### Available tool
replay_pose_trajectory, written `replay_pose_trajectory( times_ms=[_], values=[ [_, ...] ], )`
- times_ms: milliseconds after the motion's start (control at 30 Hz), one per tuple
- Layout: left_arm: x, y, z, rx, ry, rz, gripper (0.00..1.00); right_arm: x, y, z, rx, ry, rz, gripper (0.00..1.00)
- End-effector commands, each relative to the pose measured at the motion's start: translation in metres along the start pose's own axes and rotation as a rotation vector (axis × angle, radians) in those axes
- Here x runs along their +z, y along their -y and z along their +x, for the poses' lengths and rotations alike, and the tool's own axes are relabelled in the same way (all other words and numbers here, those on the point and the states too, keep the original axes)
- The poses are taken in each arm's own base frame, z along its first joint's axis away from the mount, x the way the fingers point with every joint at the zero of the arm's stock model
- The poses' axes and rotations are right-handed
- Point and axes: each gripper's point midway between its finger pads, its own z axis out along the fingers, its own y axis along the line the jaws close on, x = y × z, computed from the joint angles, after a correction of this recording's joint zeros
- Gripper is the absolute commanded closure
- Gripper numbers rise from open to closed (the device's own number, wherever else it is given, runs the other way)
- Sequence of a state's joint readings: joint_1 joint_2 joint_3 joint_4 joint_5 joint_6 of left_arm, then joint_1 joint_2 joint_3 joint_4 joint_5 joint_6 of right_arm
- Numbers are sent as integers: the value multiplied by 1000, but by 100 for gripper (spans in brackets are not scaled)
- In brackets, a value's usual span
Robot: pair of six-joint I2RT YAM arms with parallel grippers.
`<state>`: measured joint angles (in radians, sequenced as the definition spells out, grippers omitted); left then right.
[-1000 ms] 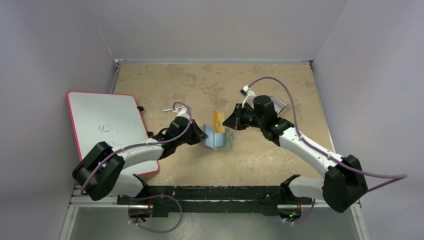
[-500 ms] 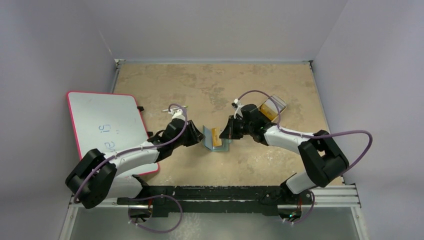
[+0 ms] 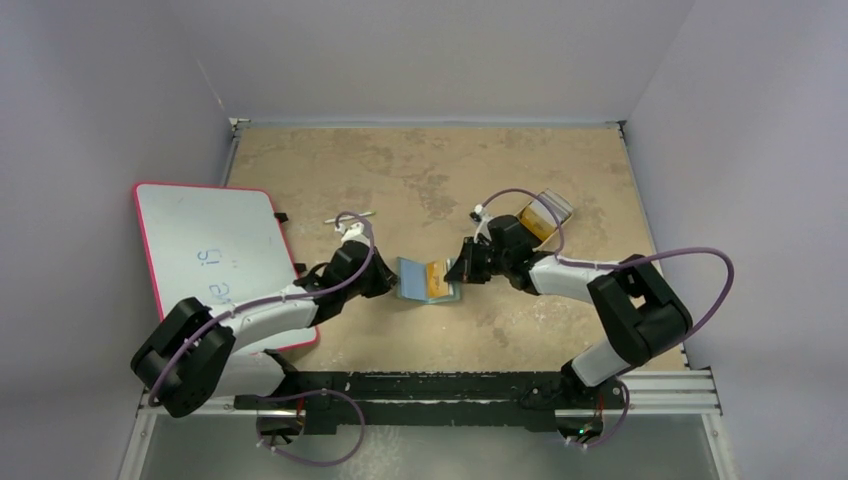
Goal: Put the credit cards into the card holder
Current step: Insert the credit card into the card holder.
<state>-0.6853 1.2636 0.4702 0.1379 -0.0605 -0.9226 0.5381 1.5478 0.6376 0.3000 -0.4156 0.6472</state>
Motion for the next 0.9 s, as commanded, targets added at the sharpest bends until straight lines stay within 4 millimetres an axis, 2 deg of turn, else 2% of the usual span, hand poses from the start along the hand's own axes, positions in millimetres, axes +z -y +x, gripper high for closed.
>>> replay_pose_trajectory(
  times_ms=[0, 400, 567, 700, 867],
  values=[
    [3, -10, 0, 19, 12, -25, 100, -1, -9, -5, -3, 26, -68, 100],
    [13, -34, 18, 26, -20, -85, 100, 10, -6, 13, 92, -10, -137, 100],
    [13, -38, 18, 32, -20, -102, 100, 7, -7, 8, 109, -2, -142, 100],
    [12, -40, 19, 27, -21, -107, 100, -2, -8, -5, 123, 35, -153, 100],
    [12, -39, 18, 26, -14, -108, 100, -8, -16, -13, 110, 50, -183, 100]
  ],
)
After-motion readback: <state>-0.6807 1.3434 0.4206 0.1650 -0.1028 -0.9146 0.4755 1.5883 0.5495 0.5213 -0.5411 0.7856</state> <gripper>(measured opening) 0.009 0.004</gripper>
